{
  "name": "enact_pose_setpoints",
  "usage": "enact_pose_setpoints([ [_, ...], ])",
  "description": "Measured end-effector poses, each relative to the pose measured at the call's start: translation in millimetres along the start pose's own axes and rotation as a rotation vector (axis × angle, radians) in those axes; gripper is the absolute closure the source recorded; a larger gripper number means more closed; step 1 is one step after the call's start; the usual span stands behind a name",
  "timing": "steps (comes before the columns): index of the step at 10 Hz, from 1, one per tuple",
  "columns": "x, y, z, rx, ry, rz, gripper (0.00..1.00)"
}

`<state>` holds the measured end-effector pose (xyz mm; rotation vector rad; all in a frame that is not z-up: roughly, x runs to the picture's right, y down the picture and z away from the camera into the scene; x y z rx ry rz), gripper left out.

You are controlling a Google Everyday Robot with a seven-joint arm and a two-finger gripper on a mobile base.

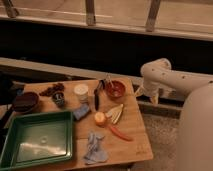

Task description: Wipe tray with brush

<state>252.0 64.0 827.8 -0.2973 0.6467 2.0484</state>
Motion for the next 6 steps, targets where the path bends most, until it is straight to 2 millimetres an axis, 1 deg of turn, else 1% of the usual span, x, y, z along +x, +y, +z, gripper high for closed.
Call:
enact_pose_setpoints([
  [2,-1,1,-1,0.007,-0.021,-0.026,0.22],
  [3,-1,10,-3,0.005,-0.041,-0.058,0.22],
  [5,3,45,-14,-0.008,-0.085,-0.134,0.22],
  [6,5,66,-21,-0.017,-0.106,-0.169,0.22],
])
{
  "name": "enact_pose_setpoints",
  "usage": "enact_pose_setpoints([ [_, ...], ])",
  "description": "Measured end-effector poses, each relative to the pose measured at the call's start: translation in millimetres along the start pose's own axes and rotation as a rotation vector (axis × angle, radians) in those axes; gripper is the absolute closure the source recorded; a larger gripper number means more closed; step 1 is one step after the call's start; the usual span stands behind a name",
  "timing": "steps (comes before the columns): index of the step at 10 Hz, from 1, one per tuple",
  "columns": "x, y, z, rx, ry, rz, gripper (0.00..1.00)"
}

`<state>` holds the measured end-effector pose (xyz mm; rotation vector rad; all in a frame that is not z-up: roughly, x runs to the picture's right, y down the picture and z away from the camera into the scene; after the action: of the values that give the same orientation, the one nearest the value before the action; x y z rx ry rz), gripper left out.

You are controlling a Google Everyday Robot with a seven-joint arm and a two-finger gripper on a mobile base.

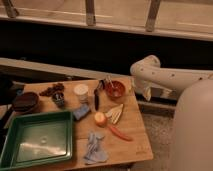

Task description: Wipe tray with brush

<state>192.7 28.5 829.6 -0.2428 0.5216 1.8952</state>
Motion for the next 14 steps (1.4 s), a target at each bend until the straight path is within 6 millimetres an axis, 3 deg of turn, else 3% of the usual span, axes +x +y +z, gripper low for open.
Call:
enact_pose_setpoints([
  [3,6,71,-24,-0.05,-0.051,-0.121,0.22],
  [6,33,127,-46,-0.116,-0.046,-0.269,0.22],
  [11,42,135,-48,-0.122,-0.043,-0.311,0.22],
  [14,58,176,-45,-0.127,-0.039,-0.381,0.22],
])
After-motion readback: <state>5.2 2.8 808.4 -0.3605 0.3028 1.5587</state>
